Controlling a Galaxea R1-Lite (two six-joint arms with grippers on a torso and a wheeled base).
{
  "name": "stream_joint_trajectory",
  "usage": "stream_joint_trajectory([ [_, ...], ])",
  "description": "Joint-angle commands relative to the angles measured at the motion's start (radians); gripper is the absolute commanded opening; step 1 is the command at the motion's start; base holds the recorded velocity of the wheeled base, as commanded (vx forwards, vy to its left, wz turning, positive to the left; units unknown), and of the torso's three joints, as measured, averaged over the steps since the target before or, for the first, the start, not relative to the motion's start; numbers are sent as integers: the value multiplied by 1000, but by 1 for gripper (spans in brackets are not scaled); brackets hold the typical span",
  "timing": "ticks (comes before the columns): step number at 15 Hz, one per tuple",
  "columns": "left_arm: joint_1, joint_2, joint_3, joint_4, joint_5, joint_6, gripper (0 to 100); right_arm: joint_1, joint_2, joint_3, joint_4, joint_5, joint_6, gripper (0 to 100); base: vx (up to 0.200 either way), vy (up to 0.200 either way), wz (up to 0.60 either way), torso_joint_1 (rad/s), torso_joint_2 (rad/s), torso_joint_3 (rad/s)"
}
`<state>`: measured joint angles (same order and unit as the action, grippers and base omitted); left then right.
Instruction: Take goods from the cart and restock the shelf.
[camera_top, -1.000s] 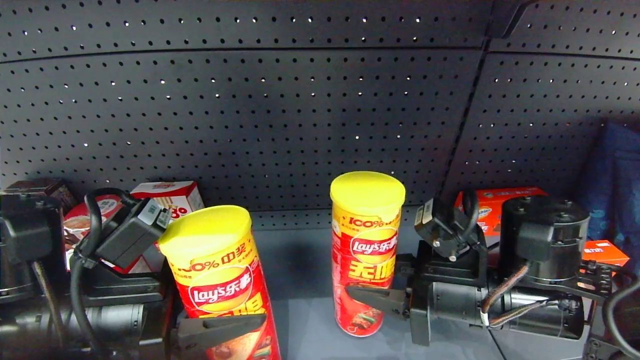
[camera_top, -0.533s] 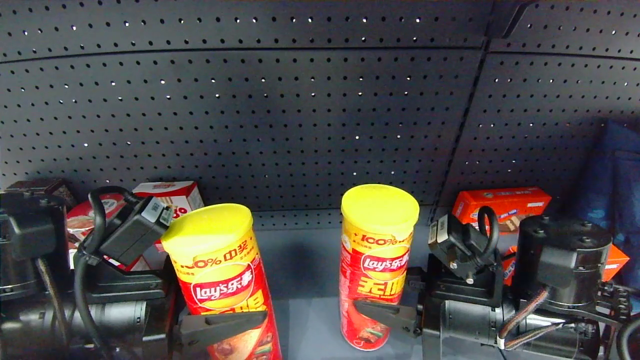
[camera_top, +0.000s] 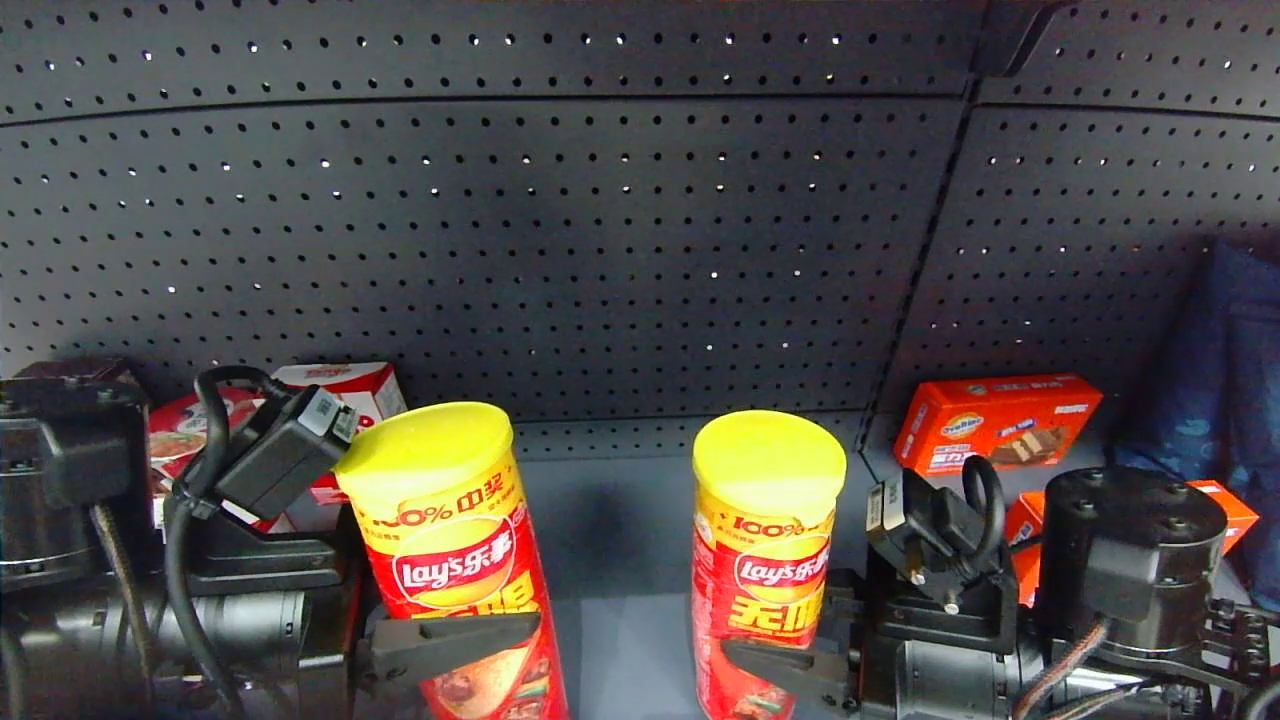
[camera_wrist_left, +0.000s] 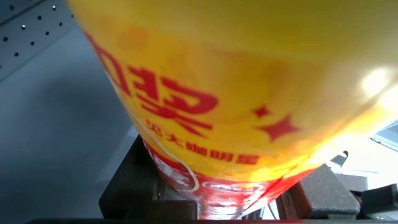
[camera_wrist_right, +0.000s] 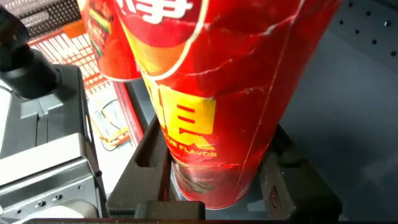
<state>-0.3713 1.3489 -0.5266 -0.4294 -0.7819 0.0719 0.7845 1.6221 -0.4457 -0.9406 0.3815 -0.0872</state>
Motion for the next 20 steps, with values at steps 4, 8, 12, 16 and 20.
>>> stream_joint_trajectory([
  [4, 2, 12, -6, 0, 0, 0, 0, 1, 24, 2, -12, 0, -2, 0, 0, 0, 0, 0, 0, 0],
  [8, 0, 13, -7, 0, 0, 0, 0, -1, 61, -11, -24, 0, -2, 0, 0, 0, 0, 0, 0, 0],
  [12, 0, 13, -9, 0, 0, 0, 0, -1, 84, -14, -52, 0, -2, 0, 0, 0, 0, 0, 0, 0],
  [16, 0, 13, -6, 0, 0, 2, 0, 1, 93, -14, -55, 0, -2, 0, 0, 0, 0, 0, 0, 0],
  [20, 0, 16, -6, 0, 0, 2, 0, 2, 81, -1, -56, -1, -3, 100, 0, 0, 0, 0, 0, 0],
])
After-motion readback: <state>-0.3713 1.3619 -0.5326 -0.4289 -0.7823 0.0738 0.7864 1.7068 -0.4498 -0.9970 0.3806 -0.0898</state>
